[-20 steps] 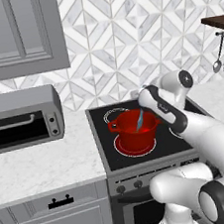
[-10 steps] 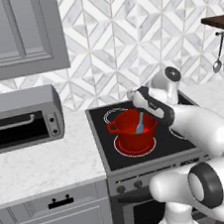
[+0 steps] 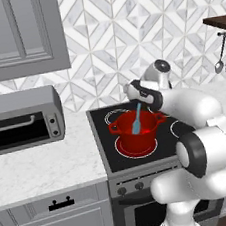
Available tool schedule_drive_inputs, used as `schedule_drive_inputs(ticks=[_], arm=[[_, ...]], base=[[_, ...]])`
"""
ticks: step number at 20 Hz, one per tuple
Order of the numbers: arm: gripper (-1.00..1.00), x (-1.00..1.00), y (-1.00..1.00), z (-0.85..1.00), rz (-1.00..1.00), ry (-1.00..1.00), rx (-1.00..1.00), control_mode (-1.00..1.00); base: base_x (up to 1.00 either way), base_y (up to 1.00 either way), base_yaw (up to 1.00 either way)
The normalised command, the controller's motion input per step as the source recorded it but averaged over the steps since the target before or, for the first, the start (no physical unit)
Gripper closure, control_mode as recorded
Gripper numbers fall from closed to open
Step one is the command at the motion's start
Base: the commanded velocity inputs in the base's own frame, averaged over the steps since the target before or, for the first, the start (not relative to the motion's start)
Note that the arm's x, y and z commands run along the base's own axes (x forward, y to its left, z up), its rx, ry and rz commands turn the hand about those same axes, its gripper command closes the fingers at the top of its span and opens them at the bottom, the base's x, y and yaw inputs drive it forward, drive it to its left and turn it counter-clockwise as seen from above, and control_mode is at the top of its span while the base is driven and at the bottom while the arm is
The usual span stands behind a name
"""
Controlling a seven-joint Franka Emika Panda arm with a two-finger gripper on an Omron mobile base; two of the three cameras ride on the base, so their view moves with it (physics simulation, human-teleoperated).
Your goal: Put the avocado and tomato in the pot. Retrieve the spatula and lightly stir the vegetables in the pot.
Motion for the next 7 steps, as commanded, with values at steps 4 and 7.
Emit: schedule_drive_inputs(ticks=[4,7], arm=[[1.0,0.25,0.0,-0.34,0.0,-0.03,0.0,-1.0],[1.0,-0.13,-0.03,0.1,0.0,-0.13,0.0,-1.0]], base=[[0.0,0.0,0.0],[0.0,0.0,0.0]])
